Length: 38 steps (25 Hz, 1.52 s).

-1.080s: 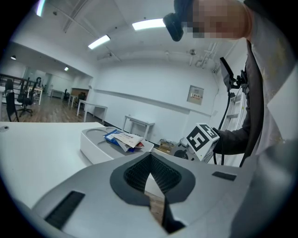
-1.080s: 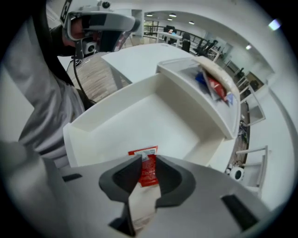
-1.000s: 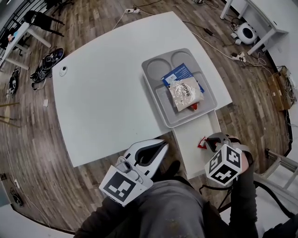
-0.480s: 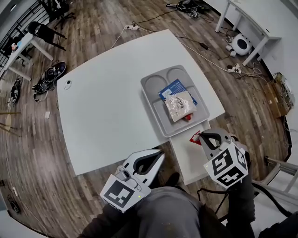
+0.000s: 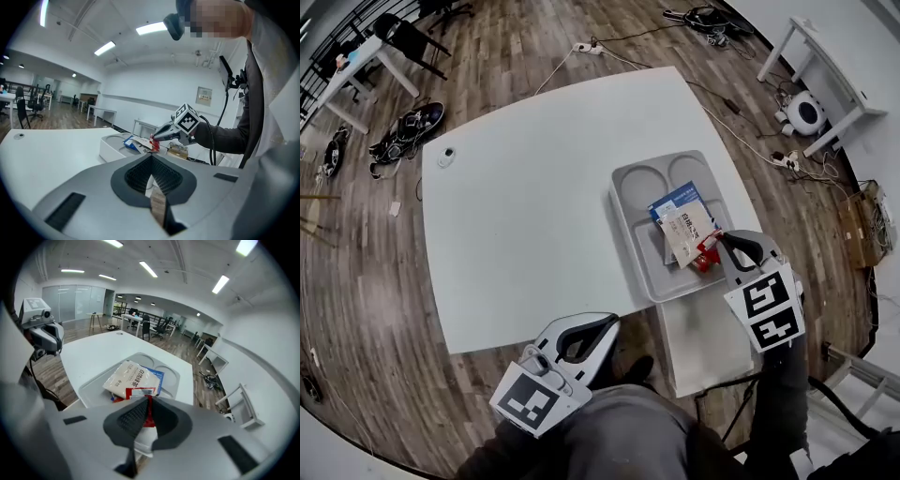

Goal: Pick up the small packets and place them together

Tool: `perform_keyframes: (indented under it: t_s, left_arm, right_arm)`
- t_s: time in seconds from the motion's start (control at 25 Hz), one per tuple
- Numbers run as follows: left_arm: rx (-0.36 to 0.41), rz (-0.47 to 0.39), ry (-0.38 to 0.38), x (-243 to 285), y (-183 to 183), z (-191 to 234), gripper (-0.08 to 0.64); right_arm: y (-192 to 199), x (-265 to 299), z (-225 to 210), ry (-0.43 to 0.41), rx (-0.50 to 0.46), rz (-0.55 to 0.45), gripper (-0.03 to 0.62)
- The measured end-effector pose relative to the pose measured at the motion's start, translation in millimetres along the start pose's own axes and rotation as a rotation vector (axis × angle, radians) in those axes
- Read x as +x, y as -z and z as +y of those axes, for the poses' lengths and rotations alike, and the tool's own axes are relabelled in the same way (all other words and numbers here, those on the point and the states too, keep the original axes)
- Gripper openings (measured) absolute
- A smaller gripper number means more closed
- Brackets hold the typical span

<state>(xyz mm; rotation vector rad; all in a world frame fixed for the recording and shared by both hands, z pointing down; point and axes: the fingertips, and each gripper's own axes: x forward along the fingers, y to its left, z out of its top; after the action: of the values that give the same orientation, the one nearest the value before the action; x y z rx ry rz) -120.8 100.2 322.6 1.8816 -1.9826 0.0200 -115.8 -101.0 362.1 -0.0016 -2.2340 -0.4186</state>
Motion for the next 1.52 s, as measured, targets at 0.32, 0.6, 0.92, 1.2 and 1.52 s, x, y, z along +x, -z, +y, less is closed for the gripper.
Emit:
perform_keyframes:
  t_s: [0.32, 0.6, 0.92, 1.2, 1.52]
  left_arm:
    - [0.003, 0.007, 0.006, 3.6, 0.5, -2.2, -0.009]
    - [0.016, 0.014, 0.016, 3.1, -1.6, -12.5, -0.009]
    - [0.054, 0.005, 0.025, 4.3, -6.4, -25.6, -0.009]
    - [0.106, -0.027, 0.034, 4.2, -18.3, -58.3, -0.009]
    - [0.183, -0.120, 0.020, -7.0, -42.5, -97.3, -0.009]
  right_arm:
    - [-2.7, 1.3, -0.5, -0.065, 0.141, -0.095, 0.064]
    - [0.2, -15.2, -24.2, 0.020, 0.256, -0.182, 0.071]
    - [6.2, -43.0, -29.4, 0.066, 0.323, -0.270, 0.071]
    - [4.5, -93.8, -4.4, -0.020, 0.410, -0.458, 0.071]
    - [15.3, -164.8, 42.0, -0.082, 0.493, -0.663, 0.037]
